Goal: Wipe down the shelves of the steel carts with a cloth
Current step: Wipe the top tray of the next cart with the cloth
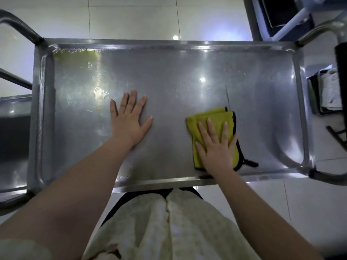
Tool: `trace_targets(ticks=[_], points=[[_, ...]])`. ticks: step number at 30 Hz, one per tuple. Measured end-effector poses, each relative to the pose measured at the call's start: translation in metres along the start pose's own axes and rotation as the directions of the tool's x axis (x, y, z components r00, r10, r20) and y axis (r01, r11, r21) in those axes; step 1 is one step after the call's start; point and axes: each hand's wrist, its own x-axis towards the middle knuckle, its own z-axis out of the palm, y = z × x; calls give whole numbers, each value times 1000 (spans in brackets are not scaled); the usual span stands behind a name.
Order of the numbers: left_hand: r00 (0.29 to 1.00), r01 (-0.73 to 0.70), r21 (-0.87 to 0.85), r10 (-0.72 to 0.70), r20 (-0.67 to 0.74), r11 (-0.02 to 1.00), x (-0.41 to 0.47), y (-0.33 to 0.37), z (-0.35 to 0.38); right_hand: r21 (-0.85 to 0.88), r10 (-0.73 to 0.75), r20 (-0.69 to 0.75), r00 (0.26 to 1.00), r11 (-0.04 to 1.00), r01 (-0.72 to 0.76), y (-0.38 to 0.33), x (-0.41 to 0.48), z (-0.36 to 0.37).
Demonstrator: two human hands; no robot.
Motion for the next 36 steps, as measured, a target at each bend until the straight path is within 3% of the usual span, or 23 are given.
trace_targets(ticks=[6,9,12,15,18,20,24,27,33,36], points=[[1000,-20,-45,21,2,999,-4,1,-3,-37,107,11,994,994,-107,-5,-52,24],[999,-33,-212,38,19,977,-4,-1,-12,-6,169,14,985,986,-169,-48,-44,26],[998,-67,-404,63,-25,912,-10,-10,-25,30,91,48,995,995,-93,-108,-43,25],[992,-120,-373,99,-76,920,-35,-31,-29,50,-60,121,991,997,55,-175,-44,24],[997,-63,-415,42,-59,908,-65,-52,-26,83,-218,195,956,975,206,-229,-44,18],[999,-11,-432,-6,-39,902,-83,-61,-21,153,-255,194,947,962,228,-234,-40,15],[1000,9,-321,-18,-25,947,-117,-43,-14,259,-73,44,996,964,60,-177,-34,11],[995,-90,-134,95,34,987,-126,-5,0,154,35,53,998,987,-43,-127,-23,16],[991,-107,26,104,83,994,-127,-23,7,54,5,11,1000,999,-6,-110,-21,29],[995,-1,20,-1,98,1000,-121,-69,3,-4,28,-23,999,1000,-28,-113,-22,32]])
